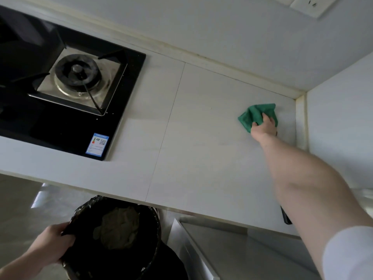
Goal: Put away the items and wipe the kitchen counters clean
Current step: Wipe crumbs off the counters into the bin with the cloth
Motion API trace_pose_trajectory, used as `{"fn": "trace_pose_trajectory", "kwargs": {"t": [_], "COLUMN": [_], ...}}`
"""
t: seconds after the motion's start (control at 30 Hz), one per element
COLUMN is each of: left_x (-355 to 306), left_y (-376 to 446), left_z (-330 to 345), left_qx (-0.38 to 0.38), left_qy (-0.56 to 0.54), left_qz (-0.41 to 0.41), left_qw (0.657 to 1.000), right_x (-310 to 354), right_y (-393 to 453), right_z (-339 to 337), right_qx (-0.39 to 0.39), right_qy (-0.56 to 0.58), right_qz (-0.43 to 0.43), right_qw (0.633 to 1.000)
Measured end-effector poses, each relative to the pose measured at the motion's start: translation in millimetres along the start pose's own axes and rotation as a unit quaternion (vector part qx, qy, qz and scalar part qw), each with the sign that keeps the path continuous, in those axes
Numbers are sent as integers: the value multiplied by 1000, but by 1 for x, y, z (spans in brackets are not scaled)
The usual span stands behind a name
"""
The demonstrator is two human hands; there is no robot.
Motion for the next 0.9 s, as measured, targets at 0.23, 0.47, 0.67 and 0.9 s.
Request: {"fn": "trace_pose_trajectory", "kwargs": {"t": [0.23,0.47,0.67,0.9], "left_x": [-42,-43,-48,-40], "left_y": [-33,-34,-40,-42], "left_z": [-18,-20,-19,-25], "left_qx": [9,32,44,45], "left_qy": [24,25,33,56], "left_qz": [19,31,36,41], "left_qw": [999,999,998,997], "right_x": [95,148,154,116], "right_y": [6,-33,-145,-251], "right_z": [51,94,138,143], "right_qx": [62,94,128,212], "right_qy": [-47,-68,-21,21], "right_qz": [-120,-214,-367,-450], "right_qw": [990,970,921,867]}}
Point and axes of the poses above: each hand's wrist, its own y-axis towards the middle knuckle, its own z-axis out of the palm, x = y × z, the point moved 1 cm from there along y, towards the middle knuckle, and after that the axes turned 10 degrees about y, right-handed, at the moved point
